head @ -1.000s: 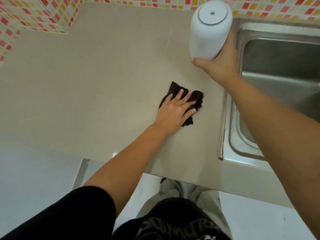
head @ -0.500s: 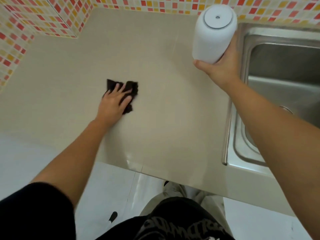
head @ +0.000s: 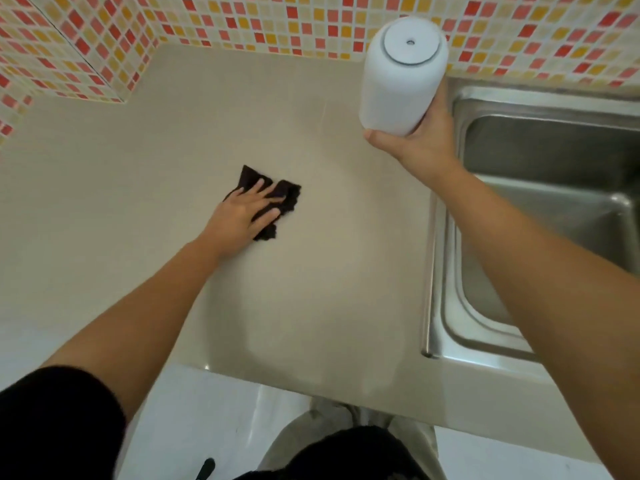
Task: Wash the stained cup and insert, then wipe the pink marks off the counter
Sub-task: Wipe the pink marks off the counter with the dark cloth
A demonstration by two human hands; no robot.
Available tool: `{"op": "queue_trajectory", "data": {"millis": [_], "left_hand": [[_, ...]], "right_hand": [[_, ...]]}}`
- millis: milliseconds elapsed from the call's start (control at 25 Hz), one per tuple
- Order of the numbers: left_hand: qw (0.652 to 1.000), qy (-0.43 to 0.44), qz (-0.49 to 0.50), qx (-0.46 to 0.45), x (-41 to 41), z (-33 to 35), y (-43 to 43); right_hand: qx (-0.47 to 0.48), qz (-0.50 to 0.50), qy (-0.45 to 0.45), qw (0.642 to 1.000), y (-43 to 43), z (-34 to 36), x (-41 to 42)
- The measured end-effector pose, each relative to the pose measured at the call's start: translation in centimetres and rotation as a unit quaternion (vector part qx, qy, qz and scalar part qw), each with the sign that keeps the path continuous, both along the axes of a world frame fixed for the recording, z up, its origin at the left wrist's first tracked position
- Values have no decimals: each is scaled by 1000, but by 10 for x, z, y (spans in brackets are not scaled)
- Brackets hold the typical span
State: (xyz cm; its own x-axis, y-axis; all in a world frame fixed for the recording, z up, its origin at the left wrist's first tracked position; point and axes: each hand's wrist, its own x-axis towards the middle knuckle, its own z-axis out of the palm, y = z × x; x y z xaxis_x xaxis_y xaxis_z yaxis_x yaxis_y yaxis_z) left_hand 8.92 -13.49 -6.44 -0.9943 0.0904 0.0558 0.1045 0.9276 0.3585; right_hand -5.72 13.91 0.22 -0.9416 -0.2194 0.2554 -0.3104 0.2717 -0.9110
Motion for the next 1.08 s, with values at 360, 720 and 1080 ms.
{"op": "queue_trajectory", "data": {"millis": [360,720,1080], "left_hand": [[948,73,-310,-11,13,-14,142],[996,30,-85,-22,-24,-8,-10],[940,35,-340,-6,24,-10,76]], "right_hand": [[35,-24,-55,998,-2,-38,-14],[47,-11,-118,992,-9,-60,-7],[335,-72,-39,938,49,-57,35]]}}
